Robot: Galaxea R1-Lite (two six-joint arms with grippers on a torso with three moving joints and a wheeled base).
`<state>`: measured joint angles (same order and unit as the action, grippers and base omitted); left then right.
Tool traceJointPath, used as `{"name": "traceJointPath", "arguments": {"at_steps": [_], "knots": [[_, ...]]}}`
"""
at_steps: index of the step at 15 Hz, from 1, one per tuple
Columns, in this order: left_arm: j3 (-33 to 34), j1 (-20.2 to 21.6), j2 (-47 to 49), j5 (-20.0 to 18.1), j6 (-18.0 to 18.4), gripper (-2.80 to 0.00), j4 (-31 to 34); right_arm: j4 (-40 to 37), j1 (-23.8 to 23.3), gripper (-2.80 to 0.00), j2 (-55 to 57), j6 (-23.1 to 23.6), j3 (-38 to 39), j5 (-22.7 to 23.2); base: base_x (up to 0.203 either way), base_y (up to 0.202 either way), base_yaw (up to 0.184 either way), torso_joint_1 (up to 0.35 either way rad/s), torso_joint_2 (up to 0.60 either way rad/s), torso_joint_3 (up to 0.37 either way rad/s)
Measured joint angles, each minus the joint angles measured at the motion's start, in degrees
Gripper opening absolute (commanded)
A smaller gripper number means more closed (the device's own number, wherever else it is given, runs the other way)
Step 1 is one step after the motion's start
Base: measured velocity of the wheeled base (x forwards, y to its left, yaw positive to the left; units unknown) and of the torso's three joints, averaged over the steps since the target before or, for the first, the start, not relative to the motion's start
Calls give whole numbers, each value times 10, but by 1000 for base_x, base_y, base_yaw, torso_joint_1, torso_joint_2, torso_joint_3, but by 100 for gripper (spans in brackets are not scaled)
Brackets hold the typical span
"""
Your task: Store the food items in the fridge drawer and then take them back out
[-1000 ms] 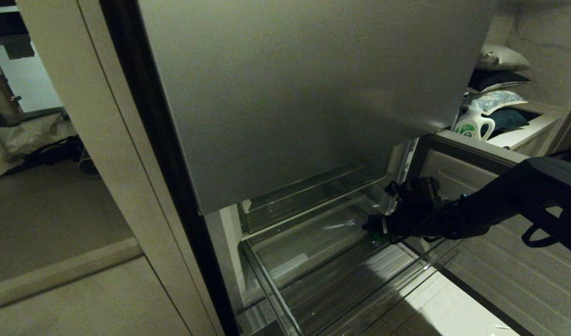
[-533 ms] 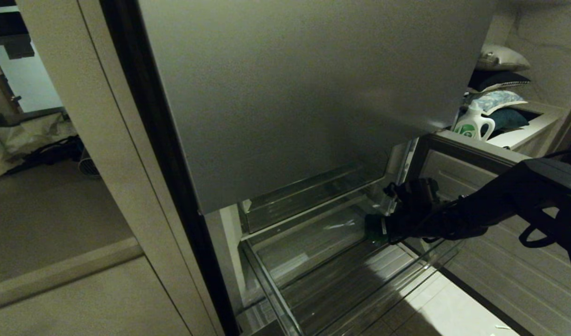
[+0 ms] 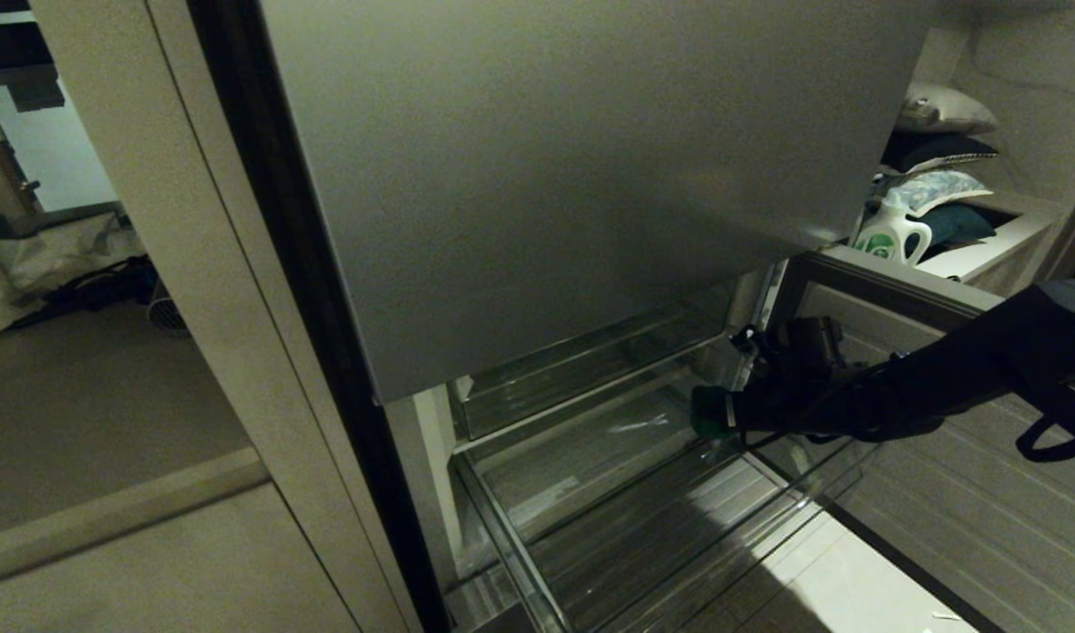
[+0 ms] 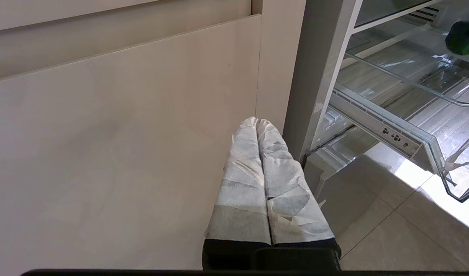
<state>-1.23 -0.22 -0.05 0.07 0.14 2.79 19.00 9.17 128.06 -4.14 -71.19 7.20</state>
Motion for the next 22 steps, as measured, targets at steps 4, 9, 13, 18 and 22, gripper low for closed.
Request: {"name": "traceJointPath", "arguments": {"at_steps": [4,9,13,18,22], "knots": [[0,0,0,0,0,-280,0,4,0,-280,-33,1,16,-1,0,0,0,0,0,0],[0,0,0,0,0,-280,0,4,-1,-280,-112,2,58,-2,0,0,0,0,0,0],[0,0,0,0,0,-280,0,4,-1,-280,-209,3,134,-2,0,0,0,0,0,0],[0,0,0,0,0,-280,0,2,-1,-280,-361,3,266,-4,0,0,0,0,0,0],[4,0,0,0,0,-280,-13,1,0,-280,-489,3,354,-20,0,0,0,0,0,0]]}}
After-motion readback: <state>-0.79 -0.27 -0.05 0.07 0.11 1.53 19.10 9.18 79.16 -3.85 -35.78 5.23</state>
